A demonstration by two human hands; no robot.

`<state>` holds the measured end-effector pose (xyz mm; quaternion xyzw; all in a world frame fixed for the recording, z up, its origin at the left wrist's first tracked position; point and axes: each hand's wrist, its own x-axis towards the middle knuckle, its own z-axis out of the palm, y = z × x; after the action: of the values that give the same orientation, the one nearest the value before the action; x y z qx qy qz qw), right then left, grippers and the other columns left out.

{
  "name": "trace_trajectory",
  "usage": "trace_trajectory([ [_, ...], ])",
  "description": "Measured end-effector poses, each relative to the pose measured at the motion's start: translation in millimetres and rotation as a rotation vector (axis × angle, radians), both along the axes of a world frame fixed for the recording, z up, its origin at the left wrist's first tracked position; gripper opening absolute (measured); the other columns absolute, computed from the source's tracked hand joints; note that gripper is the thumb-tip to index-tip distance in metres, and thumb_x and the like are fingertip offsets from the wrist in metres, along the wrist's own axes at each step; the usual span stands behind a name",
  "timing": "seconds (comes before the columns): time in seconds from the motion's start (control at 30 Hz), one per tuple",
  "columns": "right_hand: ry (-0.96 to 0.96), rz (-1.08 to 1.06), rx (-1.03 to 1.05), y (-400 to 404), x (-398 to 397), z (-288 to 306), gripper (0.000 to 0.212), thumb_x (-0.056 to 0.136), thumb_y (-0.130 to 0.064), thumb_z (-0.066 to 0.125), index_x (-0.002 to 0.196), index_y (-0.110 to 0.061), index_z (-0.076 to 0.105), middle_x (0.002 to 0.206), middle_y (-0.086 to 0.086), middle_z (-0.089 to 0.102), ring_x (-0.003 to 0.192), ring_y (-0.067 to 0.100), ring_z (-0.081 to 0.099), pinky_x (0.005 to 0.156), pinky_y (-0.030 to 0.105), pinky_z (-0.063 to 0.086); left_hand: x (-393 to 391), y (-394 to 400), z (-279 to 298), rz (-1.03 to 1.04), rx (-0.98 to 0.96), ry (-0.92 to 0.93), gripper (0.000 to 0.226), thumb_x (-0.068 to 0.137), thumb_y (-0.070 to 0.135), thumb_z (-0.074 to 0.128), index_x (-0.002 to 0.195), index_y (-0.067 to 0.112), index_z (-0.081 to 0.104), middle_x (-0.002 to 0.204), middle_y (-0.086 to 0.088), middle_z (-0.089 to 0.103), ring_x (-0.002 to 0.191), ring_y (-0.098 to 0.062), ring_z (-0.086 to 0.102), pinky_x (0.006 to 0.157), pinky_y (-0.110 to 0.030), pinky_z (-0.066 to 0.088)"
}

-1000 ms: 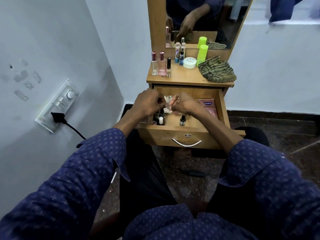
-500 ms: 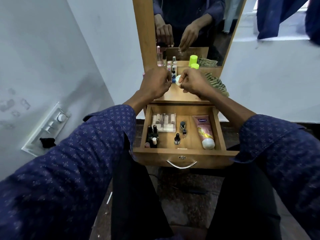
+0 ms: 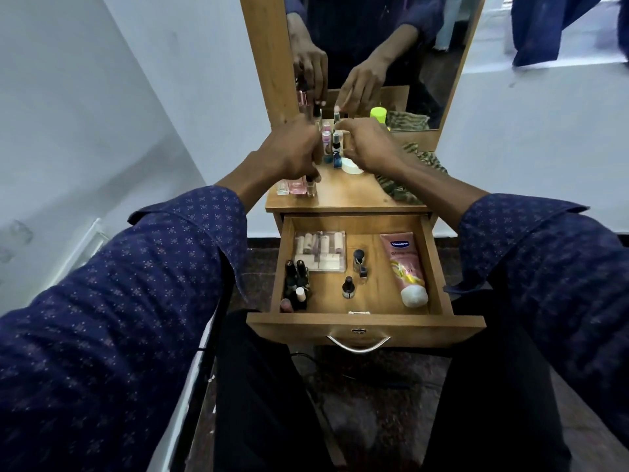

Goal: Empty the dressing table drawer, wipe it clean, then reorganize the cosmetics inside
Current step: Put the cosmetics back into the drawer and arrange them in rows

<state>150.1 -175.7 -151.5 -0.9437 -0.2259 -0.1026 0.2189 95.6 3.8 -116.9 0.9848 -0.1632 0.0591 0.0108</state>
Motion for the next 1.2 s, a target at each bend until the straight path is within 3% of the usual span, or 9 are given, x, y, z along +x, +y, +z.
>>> trace_trajectory([
  [0.13, 0.008, -0.010, 0.006, 9, 3, -3, 0.036, 0.092, -0.017, 0.077, 0.127, -0.016, 0.067, 0.106, 0.011, 0.073, 0.095, 0.028, 0.069, 0.079, 0.043, 0.058, -2, 1, -2, -0.016, 0.040, -0.016, 0.025, 0.085, 0.017, 0.087, 0.108, 0.011, 0.082, 0.111, -0.007, 0.076, 0.111, -0.029, 0.066, 0.081, -0.036, 0.042],
  [0.23, -0.044, -0.006, 0.023, 11, 1, -3, 0.010, 0.089, -0.011, 0.075, 0.097, -0.013, 0.068, 0.093, 0.006, 0.072, 0.086, 0.024, 0.066, 0.072, 0.042, 0.056, -4, 2, -1, -0.034, 0.062, -0.006, 0.025, 0.083, 0.011, 0.087, 0.108, 0.010, 0.082, 0.110, -0.008, 0.077, 0.104, -0.028, 0.069, 0.084, -0.038, 0.051],
  [0.33, -0.063, 0.002, 0.034, 8, -4, -6, 0.009, 0.086, -0.004, 0.072, 0.085, -0.011, 0.066, 0.086, 0.004, 0.068, 0.081, 0.021, 0.064, 0.069, 0.046, 0.056, -6, 3, -1, -0.042, 0.066, -0.016, 0.022, 0.084, 0.007, 0.085, 0.105, 0.010, 0.082, 0.108, -0.009, 0.078, 0.104, -0.028, 0.070, 0.092, -0.044, 0.056],
  [0.6, -0.119, -0.021, 0.141, -6, -39, -14, 0.011, 0.093, -0.018, 0.074, 0.099, -0.012, 0.067, 0.090, 0.003, 0.068, 0.079, 0.020, 0.064, 0.064, 0.033, 0.048, -24, 0, -10, -0.096, 0.055, -0.103, 0.018, 0.089, 0.006, 0.079, 0.105, 0.013, 0.082, 0.122, -0.009, 0.071, 0.125, -0.028, 0.056, 0.101, -0.047, 0.046],
  [0.8, -0.093, -0.037, 0.253, -12, -86, -30, 0.010, 0.091, -0.024, 0.077, 0.093, -0.020, 0.068, 0.079, -0.003, 0.069, 0.068, 0.014, 0.067, 0.066, 0.039, 0.058, -62, -8, -20, -0.172, -0.061, -0.093, 0.019, 0.088, 0.008, 0.078, 0.104, 0.018, 0.082, 0.104, -0.003, 0.075, 0.099, -0.020, 0.063, 0.075, -0.029, 0.035],
  [0.87, -0.092, -0.069, 0.310, -14, -104, -38, 0.008, 0.089, -0.024, 0.078, 0.091, -0.019, 0.071, 0.078, -0.004, 0.070, 0.071, 0.011, 0.067, 0.069, 0.038, 0.057, -77, -8, -30, -0.160, -0.109, -0.059, 0.023, 0.086, 0.010, 0.079, 0.107, 0.019, 0.081, 0.104, -0.002, 0.075, 0.094, -0.020, 0.066, 0.071, -0.029, 0.040],
  [1.0, -0.024, -0.106, 0.467, -22, -140, -62, 0.011, 0.091, -0.025, 0.078, 0.089, -0.018, 0.069, 0.078, -0.006, 0.070, 0.063, 0.008, 0.068, 0.062, 0.041, 0.061, -103, 1, -60, -0.117, -0.276, 0.044, 0.027, 0.082, 0.002, 0.079, 0.103, 0.019, 0.080, 0.097, 0.005, 0.080, 0.086, -0.009, 0.074, 0.080, -0.034, 0.060],
  [1.07, 0.001, -0.130, 0.540, -25, -156, -75, 0.012, 0.092, -0.027, 0.077, 0.091, -0.019, 0.069, 0.078, -0.007, 0.069, 0.065, 0.012, 0.070, 0.060, 0.044, 0.061, -114, 6, -75, -0.072, -0.367, 0.081, 0.031, 0.082, -0.005, 0.078, 0.100, 0.020, 0.080, 0.094, 0.011, 0.079, 0.081, 0.002, 0.073, 0.080, -0.028, 0.061],
  [1.2, 0.036, -0.187, 0.632, -28, -183, -99, 0.012, 0.095, -0.033, 0.075, 0.095, -0.024, 0.068, 0.083, -0.009, 0.070, 0.069, 0.012, 0.072, 0.062, 0.044, 0.062, -131, 7, -93, -0.010, -0.507, 0.120, 0.031, 0.081, -0.010, 0.079, 0.097, 0.016, 0.079, 0.097, 0.006, 0.079, 0.084, -0.002, 0.073, 0.076, -0.026, 0.062],
])
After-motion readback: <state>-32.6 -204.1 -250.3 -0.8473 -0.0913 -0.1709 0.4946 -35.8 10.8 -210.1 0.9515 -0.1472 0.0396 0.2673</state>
